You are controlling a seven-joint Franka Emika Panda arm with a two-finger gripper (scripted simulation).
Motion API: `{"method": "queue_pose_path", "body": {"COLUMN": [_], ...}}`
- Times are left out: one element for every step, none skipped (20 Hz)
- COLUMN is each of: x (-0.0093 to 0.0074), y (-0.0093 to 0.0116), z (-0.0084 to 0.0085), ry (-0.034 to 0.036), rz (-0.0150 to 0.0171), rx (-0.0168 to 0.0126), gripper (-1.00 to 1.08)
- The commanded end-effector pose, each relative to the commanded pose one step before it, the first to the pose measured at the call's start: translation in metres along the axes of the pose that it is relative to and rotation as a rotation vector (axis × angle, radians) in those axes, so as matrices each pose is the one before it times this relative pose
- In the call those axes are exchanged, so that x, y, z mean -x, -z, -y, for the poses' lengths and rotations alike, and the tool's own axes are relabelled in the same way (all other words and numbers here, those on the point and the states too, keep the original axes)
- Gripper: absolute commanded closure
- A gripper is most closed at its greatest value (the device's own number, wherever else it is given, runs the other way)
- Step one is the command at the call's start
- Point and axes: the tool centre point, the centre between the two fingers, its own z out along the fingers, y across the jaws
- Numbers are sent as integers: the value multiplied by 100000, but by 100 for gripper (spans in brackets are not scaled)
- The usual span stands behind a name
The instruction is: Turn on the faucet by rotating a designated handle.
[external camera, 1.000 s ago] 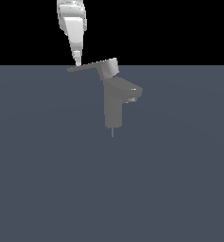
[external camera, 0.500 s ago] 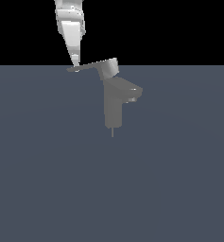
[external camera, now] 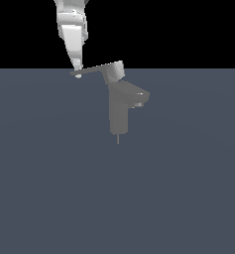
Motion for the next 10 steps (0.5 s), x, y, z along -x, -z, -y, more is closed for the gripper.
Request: {"method": "queue_pose_path", "body": {"x": [22,10,10,10,10,11,11,-27,11,11], "y": [34,0,0,0,0,0,0,-16,0,0], "z": [-542,-246,-247,-249,-251,-253,-255,-247,-258,-260], "ry": [-4,0,0,0,0,0,0,-62,0,0], "rz": [-10,0,0,0,0,0,0,9,0,0], "rx": [-60,0,0,0,0,0,0,28,0,0], "gripper": [108,108,108,108,108,108,108,108,108,108]}}
